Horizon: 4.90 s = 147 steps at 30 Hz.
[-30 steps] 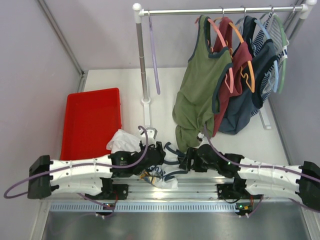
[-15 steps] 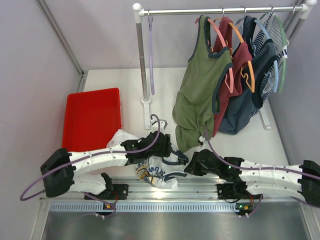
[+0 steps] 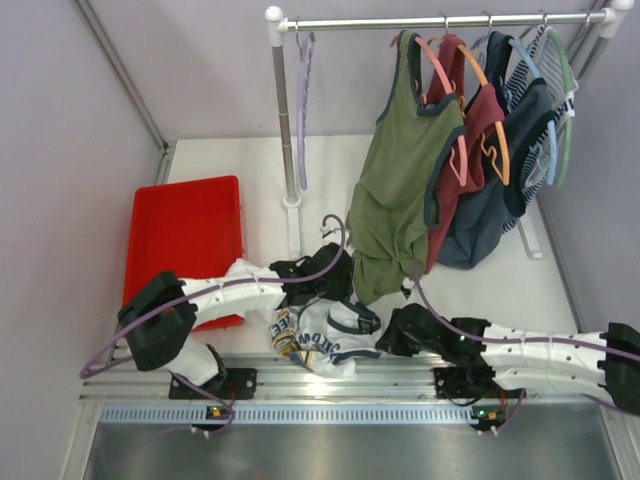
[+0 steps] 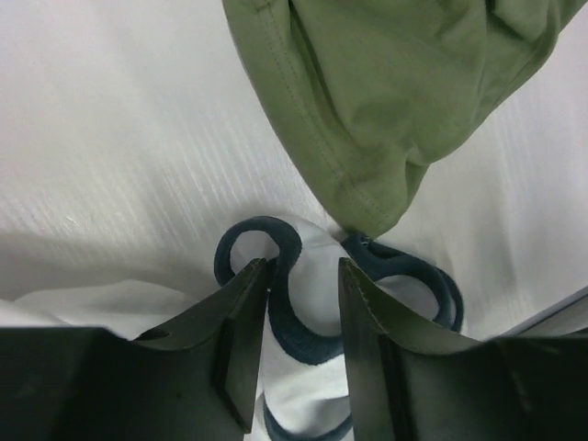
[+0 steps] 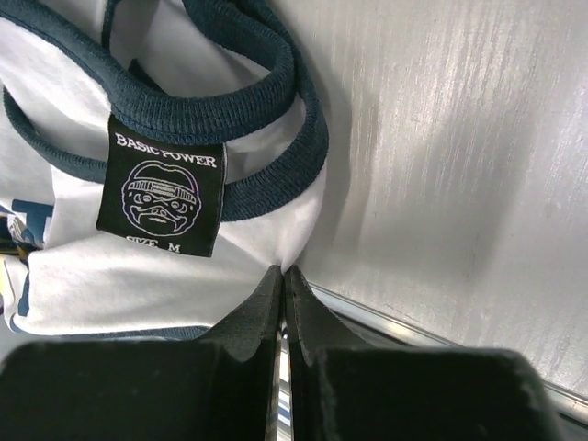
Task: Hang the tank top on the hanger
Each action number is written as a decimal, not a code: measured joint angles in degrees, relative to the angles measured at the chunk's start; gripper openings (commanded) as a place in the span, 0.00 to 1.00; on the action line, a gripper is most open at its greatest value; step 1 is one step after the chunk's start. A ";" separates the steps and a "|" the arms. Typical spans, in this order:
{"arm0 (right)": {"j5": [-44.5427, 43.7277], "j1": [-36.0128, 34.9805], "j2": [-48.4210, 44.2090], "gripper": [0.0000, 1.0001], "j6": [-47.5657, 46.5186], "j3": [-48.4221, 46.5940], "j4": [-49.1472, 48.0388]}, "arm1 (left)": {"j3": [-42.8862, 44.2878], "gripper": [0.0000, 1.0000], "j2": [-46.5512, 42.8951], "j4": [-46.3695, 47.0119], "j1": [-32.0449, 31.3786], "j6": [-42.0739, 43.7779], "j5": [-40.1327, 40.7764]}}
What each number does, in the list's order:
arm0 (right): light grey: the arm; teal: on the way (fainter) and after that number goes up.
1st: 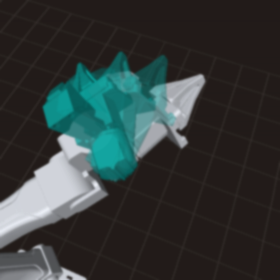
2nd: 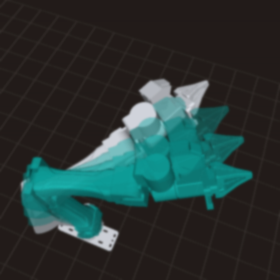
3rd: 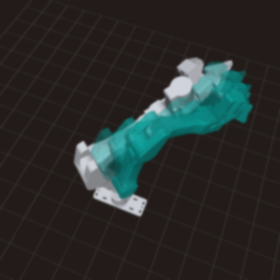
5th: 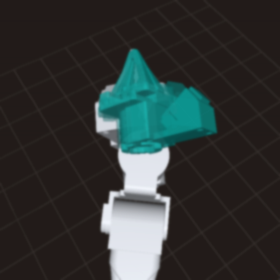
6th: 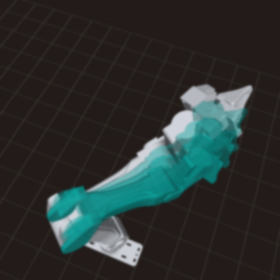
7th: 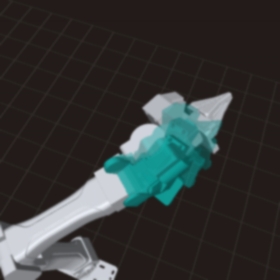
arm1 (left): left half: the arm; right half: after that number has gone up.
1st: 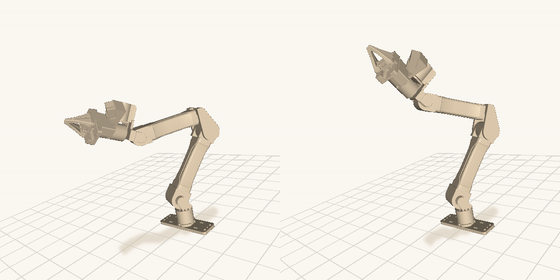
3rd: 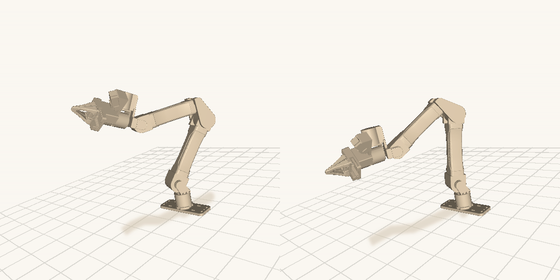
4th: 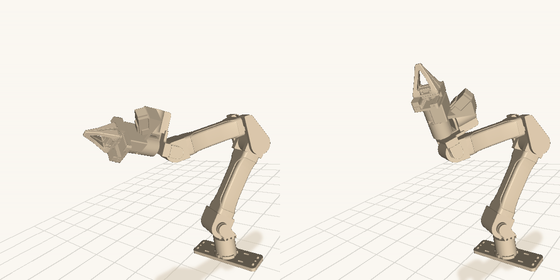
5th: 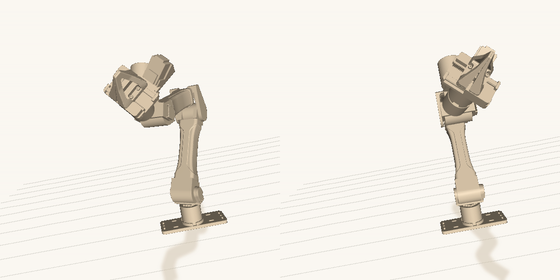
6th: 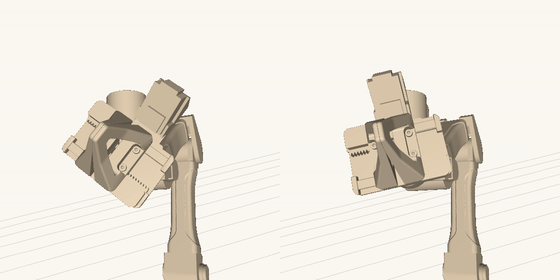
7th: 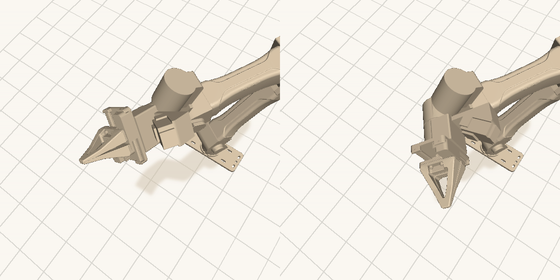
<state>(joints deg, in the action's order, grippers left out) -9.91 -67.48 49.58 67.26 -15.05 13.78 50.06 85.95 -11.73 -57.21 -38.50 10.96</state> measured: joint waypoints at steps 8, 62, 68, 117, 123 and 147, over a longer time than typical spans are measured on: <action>-2.54 -0.02 -2.67 0.00 -0.96 -0.66 5.09 | 1.16 0.00 3.28 -3.82 0.17 2.45 0.11; 7.72 35.10 23.06 0.00 -52.24 -102.01 32.76 | 70.75 0.00 -11.04 -37.29 0.17 25.38 26.58; 12.50 34.88 9.53 0.00 -47.34 -70.71 26.47 | 52.65 0.00 -17.46 -37.05 0.17 20.85 25.68; 0.79 8.96 -7.32 0.80 -25.49 -15.32 12.92 | 24.24 0.53 -35.95 -10.82 0.17 23.28 5.03; 0.76 8.98 -7.48 0.82 -26.82 -17.18 13.64 | 39.06 0.60 -23.52 -1.22 0.26 36.13 19.28; 2.89 8.96 -6.93 0.84 -29.79 -19.63 14.23 | 78.23 0.60 8.50 -24.74 32.61 38.18 -8.85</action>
<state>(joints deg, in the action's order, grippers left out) -7.03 -58.52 42.65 37.47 -34.68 28.01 128.29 94.45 -36.47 -24.60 -0.32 2.11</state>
